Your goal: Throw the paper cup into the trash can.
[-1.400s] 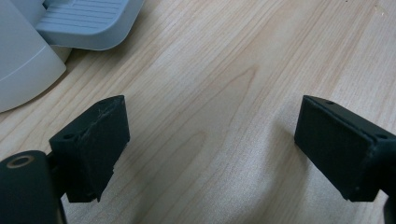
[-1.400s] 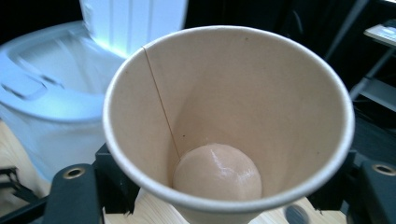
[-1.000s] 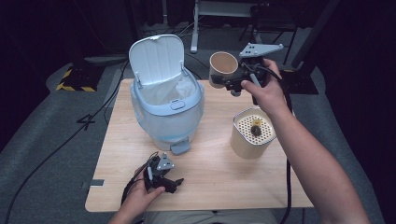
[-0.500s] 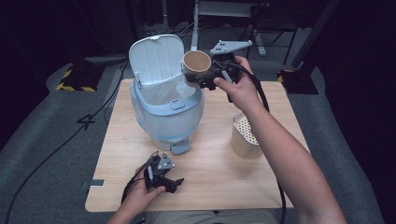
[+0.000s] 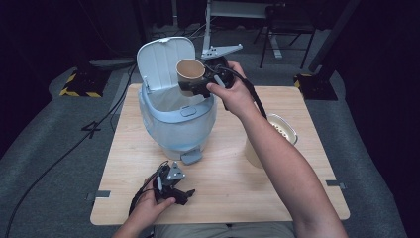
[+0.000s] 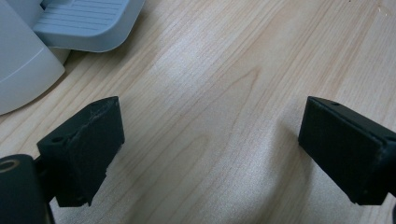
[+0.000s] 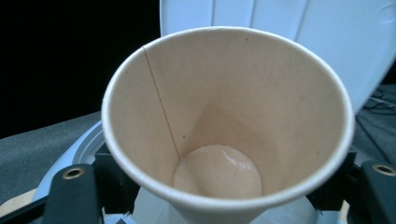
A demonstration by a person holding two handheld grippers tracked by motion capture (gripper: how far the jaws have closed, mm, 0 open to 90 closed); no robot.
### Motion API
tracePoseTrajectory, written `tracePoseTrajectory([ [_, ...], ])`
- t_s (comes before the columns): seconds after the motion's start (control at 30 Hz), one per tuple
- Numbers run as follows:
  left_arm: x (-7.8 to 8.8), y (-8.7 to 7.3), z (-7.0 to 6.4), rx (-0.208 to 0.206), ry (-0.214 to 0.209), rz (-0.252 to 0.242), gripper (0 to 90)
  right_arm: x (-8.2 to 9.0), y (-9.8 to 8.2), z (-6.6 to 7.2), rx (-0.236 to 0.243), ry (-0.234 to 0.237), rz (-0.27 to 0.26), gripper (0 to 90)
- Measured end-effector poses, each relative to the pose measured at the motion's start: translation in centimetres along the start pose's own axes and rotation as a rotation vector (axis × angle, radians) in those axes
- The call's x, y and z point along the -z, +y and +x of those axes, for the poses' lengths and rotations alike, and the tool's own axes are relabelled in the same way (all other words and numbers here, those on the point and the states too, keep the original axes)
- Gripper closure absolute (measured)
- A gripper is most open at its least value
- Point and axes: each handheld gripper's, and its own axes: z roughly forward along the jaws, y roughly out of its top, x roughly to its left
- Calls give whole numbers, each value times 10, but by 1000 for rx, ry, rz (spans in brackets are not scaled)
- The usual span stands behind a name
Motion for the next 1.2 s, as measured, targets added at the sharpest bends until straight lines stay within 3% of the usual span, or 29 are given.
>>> tracePoseTrajectory([
  [0.23, 0, 0, 0, -3, -1, 0, 73, -10, 3, 5, -10, 26, 54, 274],
  [0.57, 0, 1, 1, -6, 0, 1, 69, -26, 7, 21, 59, 17, 131, 266],
  [0.6, 0, 1, 1, -6, 0, 1, 69, -27, 6, 22, 72, 17, 138, 249],
  [0.67, -1, 1, 1, -5, 0, 1, 67, -27, 6, 23, 108, 3, 138, 114],
  [0.77, -1, 1, 1, -2, 0, 0, 65, -24, 7, 21, 81, 5, 111, 200],
  [0.83, -1, 1, 1, -2, 0, -1, 64, -21, 7, 20, 77, -22, 107, 129],
  [0.9, -1, 1, 1, -2, -1, 0, 62, -17, 7, 19, 85, -24, 100, 183],
  [0.93, -1, 1, 1, -4, 0, 0, 61, -14, 7, 17, 90, -28, 100, 149],
  [1.1, -2, 1, 2, -5, -1, 3, 53, 1, 7, 15, 82, -19, 73, 166],
  [1.2, -1, 1, 2, -4, -5, 2, 53, 15, 7, 15, 75, -52, 82, 169],
])
